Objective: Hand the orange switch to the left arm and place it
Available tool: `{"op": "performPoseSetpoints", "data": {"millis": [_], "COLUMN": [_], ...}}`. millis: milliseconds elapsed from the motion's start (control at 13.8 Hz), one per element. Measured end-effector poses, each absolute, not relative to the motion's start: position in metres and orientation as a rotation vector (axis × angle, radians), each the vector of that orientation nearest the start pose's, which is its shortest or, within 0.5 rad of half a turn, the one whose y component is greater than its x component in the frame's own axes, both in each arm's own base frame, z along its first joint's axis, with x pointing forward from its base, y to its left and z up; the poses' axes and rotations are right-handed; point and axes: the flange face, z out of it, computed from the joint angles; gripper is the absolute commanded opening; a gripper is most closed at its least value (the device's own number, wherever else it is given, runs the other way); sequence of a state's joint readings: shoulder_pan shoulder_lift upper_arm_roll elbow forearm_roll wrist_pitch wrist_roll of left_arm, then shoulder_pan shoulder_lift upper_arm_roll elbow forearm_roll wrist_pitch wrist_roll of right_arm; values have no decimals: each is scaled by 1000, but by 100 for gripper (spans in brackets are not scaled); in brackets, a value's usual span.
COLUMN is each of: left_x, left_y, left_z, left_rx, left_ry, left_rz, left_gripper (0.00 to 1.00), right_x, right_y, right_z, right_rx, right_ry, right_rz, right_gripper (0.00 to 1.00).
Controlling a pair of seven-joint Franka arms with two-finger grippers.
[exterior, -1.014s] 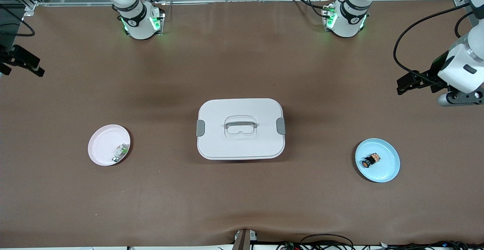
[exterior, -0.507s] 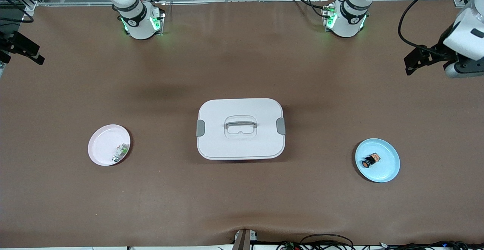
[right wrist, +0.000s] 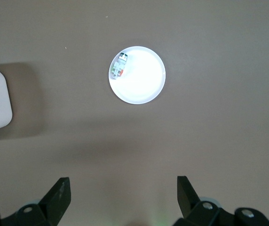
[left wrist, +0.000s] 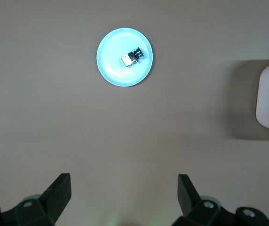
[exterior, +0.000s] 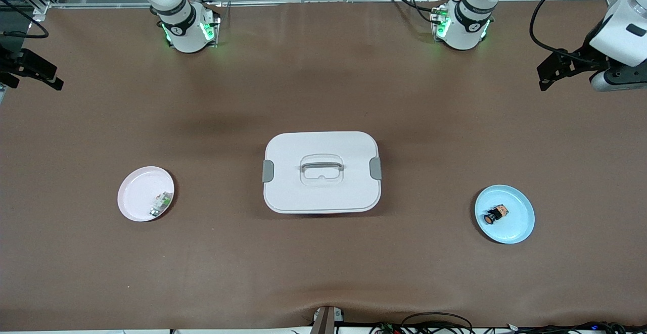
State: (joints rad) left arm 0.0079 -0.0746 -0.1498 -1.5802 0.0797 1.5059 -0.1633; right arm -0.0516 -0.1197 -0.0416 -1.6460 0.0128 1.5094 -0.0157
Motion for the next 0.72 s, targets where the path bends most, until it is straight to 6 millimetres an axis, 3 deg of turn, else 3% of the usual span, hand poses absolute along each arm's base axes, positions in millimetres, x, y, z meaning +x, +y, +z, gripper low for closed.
{"op": "performPoseSetpoints", "data": {"millis": [724], "left_x": [525], "left_y": [-63], "left_z": [648], "left_rx": [-3072], "left_ry": [-62], "left_rz": [3], "left_gripper": [100], "right_x": [508], "right_y": [-50], "right_z": [653], "right_rx": [-3121], "right_ry": [127], "right_rz": [10], "right_gripper": [100]}}
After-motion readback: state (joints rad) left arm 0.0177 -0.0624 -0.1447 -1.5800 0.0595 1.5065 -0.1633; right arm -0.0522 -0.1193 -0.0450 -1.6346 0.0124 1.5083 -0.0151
